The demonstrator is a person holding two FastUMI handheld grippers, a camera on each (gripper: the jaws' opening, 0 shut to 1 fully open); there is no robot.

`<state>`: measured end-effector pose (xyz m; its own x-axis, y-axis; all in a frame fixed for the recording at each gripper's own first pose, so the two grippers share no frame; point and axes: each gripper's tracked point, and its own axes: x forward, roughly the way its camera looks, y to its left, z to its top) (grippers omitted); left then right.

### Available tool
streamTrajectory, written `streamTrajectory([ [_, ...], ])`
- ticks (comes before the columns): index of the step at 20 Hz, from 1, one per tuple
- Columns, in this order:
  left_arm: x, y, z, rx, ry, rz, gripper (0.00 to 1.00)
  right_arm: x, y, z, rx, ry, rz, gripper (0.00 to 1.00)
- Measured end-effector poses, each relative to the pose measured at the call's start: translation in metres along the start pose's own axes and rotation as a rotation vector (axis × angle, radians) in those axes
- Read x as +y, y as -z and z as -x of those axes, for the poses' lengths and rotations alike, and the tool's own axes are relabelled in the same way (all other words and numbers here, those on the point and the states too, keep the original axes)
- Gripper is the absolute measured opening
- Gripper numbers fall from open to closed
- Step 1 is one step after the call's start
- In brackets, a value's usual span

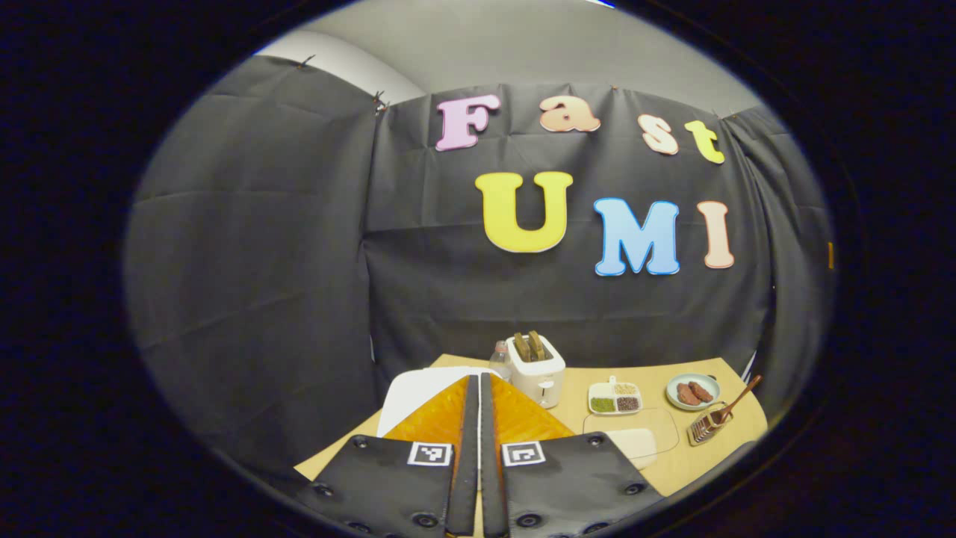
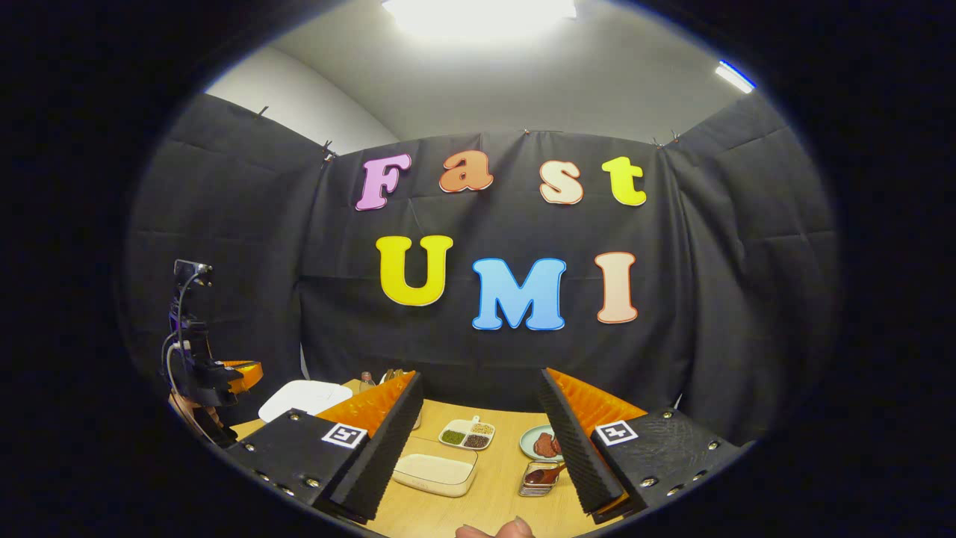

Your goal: Close the left gripper, press the button to open the rice cooker; take a wooden spoon from the chopstick holder with the right hand, scoop a spoonful of rice and pour it into the rice cooker, then put the wooden spoon back into the chopstick holder.

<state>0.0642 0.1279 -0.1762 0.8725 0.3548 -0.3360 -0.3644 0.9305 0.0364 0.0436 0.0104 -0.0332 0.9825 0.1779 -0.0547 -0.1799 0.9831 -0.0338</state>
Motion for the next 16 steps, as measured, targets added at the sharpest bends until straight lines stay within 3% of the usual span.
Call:
streamTrajectory([
  [1,0.008,0.010,-0.009,0.038,-0.015,0.012,0.07,0.003,0.000,0.000,0.002,0.010,0.006,0.95],
  [6,0.034,0.053,-0.074,0.174,-0.057,0.032,0.06,0.023,0.009,-0.001,0.031,0.046,0.036,0.95],
  [16,0.046,0.161,-0.165,0.473,-0.102,0.014,0.09,0.050,0.019,0.000,0.070,0.054,0.090,0.95],
])
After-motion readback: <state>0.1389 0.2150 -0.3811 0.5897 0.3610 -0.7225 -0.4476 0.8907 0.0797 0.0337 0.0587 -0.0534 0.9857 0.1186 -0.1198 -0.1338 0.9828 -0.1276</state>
